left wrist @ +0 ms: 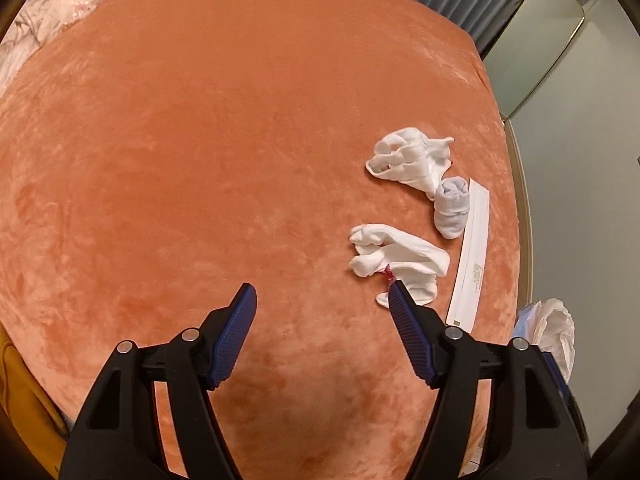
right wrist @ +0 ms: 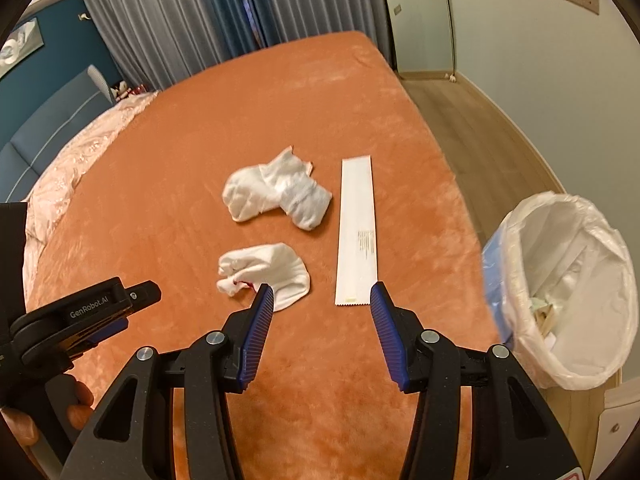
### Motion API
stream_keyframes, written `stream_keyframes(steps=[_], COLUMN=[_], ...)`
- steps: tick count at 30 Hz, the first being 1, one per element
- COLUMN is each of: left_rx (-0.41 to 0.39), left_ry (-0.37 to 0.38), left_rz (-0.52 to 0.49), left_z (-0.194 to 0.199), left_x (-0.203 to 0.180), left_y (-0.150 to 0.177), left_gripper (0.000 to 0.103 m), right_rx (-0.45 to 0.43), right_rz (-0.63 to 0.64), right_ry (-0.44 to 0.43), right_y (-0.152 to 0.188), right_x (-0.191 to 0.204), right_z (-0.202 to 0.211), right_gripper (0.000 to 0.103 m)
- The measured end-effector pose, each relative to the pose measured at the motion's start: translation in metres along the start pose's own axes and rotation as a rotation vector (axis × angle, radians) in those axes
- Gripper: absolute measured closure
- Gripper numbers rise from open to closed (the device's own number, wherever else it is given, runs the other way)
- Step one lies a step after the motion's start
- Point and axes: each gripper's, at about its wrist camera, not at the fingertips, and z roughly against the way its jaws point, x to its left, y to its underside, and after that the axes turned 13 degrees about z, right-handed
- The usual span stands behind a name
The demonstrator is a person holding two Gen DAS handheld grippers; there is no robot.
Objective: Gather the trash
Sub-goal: 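Move both tools back over the white socks on the bed, then grasp a white sock with the left tool while the right grasps the grey-white sock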
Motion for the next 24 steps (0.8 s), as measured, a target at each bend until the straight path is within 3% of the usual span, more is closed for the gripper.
stream_keyframes(steps=[3,7,10,12,13,15,18,21,24], left_rx=[0.059,0.138,0.187,0.197,0.202,0.217,0.237,0.236,0.193], left_ry=[0.053,0.091,0.081,0.033,0.016,0.003,-0.014,0.006,-0.01], left_rz=[0.006,0.047,0.113,0.16,0.176,0.213,0.262,0.27,0.256], left_z=[-0.021,-0.052,-0.075,-0.09,-0.096,-0.106,-0.116,-0.117,-0.11], left_x=[-0.017,-0.04,-0.052,-0.054,-0.053,-0.048,-0.035,-0.025,-0.021], left_y=[-0.003,-0.01,-0.017,-0.021,-0.022,-0.025,-0.027,-0.029,-0.033], left_gripper=[0.029,0.024,0.024,0.026,0.028,0.053,0.078,0.089,0.092], right_rx=[0.023,0.042,0.051,0.057,0.058,0.061,0.065,0.071,0.084], right_rz=[-0.019,-0.03,-0.029,-0.023,-0.021,-0.018,0.004,0.023,0.029], right_ry=[0.013,0.037,0.044,0.047,0.045,0.035,0.019,-0.004,-0.029], right_y=[-0.004,-0.017,-0.027,-0.036,-0.04,-0.049,-0.063,-0.075,-0.085], right_x=[-0.008,-0.02,-0.025,-0.028,-0.029,-0.029,-0.024,-0.015,-0.007], right_z=[-0.016,-0.037,-0.05,-0.06,-0.064,-0.074,-0.091,-0.107,-0.124], right_gripper=[0.054,0.054,0.054,0.054,0.054,0.054,0.054,0.054,0.054])
